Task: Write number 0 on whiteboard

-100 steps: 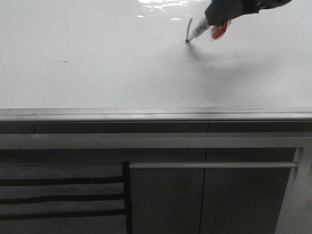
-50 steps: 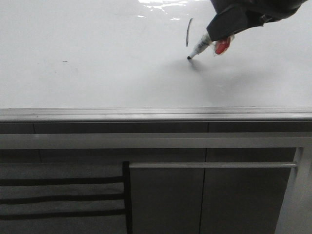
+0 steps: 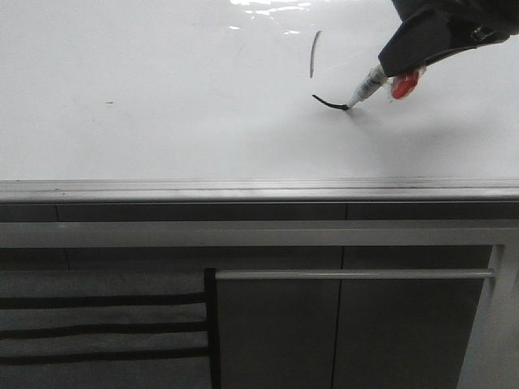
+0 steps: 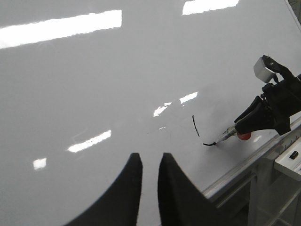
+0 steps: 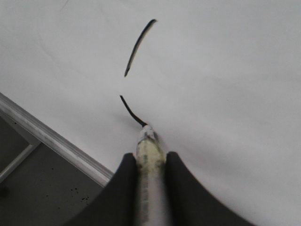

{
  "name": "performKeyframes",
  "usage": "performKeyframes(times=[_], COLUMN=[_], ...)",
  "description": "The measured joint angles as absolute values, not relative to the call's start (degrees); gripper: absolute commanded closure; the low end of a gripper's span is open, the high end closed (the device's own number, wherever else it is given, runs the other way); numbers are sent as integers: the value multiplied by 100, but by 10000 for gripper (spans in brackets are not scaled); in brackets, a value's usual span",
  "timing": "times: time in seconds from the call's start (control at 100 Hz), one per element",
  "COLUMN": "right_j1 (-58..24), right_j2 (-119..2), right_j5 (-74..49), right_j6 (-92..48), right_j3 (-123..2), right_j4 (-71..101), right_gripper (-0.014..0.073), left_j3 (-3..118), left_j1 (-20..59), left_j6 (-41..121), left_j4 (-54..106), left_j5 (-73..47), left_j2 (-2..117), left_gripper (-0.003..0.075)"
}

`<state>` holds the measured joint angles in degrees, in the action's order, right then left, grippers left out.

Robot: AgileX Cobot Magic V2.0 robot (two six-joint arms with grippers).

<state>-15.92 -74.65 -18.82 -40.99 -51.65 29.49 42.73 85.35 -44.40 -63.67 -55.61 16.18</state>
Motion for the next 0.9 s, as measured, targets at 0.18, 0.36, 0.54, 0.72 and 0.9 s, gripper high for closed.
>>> performKeyframes(times=[0.18, 0.36, 0.54, 0.72, 0.9], right_j1=[-1578, -1578, -1530, -1282, -1079], right_j2=[-7465, -7465, -7457, -7405, -7387], right_j5=[-1848, -1809, -1809, -1845, -1989], right_j6=[-4075, -4075, -4075, -4075, -4063], right_j3=[-5165, -5165, -5165, -5165, -5300], right_j4=[2949, 2949, 2949, 2949, 2949], right_gripper=[641, 641, 641, 641, 641], left_j3=[4273, 4273, 4273, 4273, 4273], left_j1=[8535, 8535, 8535, 8535, 8535], left_j6=[-4450, -4450, -4450, -4450, -4450], left_j4=[-6367, -6367, -6367, -6367, -6367], left_j5=[-5561, -5561, -5561, -5561, -5561], left_j2=[1618, 1618, 1618, 1618, 1618], left_gripper=[657, 657, 657, 657, 657])
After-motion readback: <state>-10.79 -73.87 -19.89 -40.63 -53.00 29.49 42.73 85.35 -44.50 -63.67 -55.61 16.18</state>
